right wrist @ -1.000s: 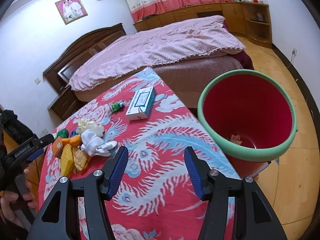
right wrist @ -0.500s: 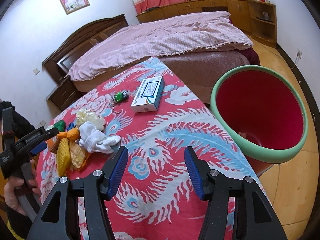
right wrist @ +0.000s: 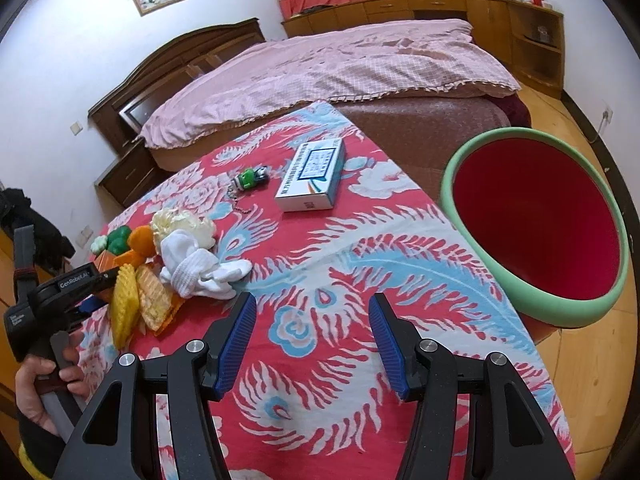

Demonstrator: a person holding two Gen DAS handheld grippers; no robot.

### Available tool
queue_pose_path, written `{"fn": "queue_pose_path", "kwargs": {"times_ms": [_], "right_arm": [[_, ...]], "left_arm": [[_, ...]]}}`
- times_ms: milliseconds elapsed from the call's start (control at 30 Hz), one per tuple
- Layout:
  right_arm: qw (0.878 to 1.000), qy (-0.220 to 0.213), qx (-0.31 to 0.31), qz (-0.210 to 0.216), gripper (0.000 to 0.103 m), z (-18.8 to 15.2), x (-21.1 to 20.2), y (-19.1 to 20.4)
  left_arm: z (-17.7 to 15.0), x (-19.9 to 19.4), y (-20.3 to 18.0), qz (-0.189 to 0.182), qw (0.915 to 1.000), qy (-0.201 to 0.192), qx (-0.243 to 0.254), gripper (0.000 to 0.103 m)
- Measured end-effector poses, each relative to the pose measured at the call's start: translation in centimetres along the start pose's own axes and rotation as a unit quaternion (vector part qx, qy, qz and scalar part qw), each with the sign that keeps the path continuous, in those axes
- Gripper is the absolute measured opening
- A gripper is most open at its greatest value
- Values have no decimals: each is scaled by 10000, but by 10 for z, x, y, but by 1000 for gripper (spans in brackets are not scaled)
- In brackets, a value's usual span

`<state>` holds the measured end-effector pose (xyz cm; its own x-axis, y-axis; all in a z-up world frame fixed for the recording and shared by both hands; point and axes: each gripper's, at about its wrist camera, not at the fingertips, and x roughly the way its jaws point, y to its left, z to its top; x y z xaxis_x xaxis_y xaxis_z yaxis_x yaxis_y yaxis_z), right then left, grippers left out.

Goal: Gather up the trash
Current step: 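Close the left tool on the orange printed box while the right tool reaches the white cloth, then close the right tool on the white cloth and lift it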

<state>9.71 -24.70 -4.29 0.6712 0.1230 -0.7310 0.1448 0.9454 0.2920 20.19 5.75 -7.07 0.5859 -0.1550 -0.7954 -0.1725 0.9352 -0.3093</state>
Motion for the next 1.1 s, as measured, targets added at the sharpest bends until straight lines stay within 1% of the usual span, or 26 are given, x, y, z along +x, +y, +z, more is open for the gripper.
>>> {"fn": "queue_pose_path", "kwargs": {"times_ms": [133,200,267,433,567,767,933,1100], "right_arm": [[9999,12,-116,75,60,1,2,10],[9998,30,-174,125,60,2,4,15],[9995,77,-237,201,60,3,8,21],[9980,232,-432,396,60,8,19,39],[9963,295,-624,522,60,12,27,56],[9936,326,-910,588,60,16,41,77],[9929,347,-986,568,60,20,52,86],[9914,491,-990,702,60,22,66,91]], "left_arm": [[-3,-11,1,-104,9997,-167,125,49],[-3,-19,2,-115,9994,-279,195,46],[-4,-26,3,-127,9989,-379,231,46],[-7,-42,5,-54,9972,-623,406,46],[-9,-48,8,-115,9972,-618,393,46],[-17,-52,17,-101,9980,-552,293,46],[-24,-53,22,-64,9982,-540,258,46],[-30,-56,22,-80,9981,-540,279,46]]}}
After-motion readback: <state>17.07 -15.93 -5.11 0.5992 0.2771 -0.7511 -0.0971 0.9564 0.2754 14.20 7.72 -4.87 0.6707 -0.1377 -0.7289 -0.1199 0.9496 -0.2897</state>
